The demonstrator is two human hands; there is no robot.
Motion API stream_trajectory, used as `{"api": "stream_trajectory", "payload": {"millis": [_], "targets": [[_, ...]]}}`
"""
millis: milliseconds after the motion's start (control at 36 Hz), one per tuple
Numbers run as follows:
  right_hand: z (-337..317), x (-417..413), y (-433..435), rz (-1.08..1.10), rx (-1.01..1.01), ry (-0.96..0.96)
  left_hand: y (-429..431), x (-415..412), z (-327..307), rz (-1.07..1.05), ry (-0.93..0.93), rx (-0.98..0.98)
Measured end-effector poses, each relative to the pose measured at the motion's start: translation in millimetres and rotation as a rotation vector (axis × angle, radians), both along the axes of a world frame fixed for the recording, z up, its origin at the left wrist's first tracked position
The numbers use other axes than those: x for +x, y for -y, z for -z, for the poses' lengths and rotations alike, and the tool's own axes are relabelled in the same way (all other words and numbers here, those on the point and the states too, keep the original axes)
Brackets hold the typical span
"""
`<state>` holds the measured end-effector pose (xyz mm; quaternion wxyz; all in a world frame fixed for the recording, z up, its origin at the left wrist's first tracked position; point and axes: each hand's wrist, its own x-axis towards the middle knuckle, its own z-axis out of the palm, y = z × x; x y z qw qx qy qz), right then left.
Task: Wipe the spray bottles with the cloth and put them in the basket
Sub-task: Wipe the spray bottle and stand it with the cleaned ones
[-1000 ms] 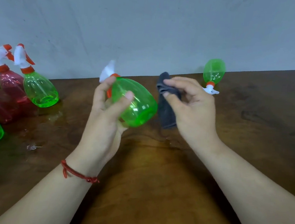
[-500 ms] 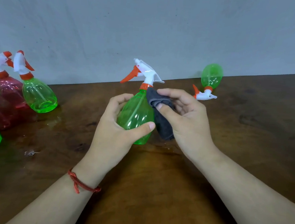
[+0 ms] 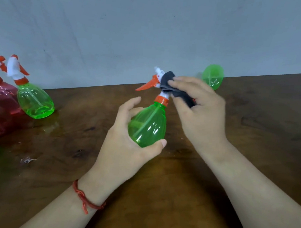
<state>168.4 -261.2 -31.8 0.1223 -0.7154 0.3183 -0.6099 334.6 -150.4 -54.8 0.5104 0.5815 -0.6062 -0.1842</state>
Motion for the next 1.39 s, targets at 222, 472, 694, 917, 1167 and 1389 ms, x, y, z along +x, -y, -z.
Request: {"api": "stream_trajectory", "payload": {"millis": [222, 472, 694, 917, 1167, 1389], "targets": [[-3, 2, -3, -0.053, -0.130, -0.333, 0, 6, -4, -0.033, 0.033, 0.025], [-10, -7, 0, 0.115, -0.135, -0.116, -5, -7, -5, 0.029, 0.140, 0.048], [-5, 15, -13, -0.118, -0.204, -0.316, -3, -8, 2, -0.022, 0.227, 0.060], [-12, 5, -12, 0.056, -0.139, -0.270, -1, -8, 2, -0.078, 0.353, 0.011], [-19, 5, -19, -0.390, 0.276, 0.234, 0, -3, -2, -0.055, 0.172, 0.018], [-7, -3, 3, -0.083, 0.019, -0.069, 1, -4, -1, -0.041, 0.104, 0.019]]}}
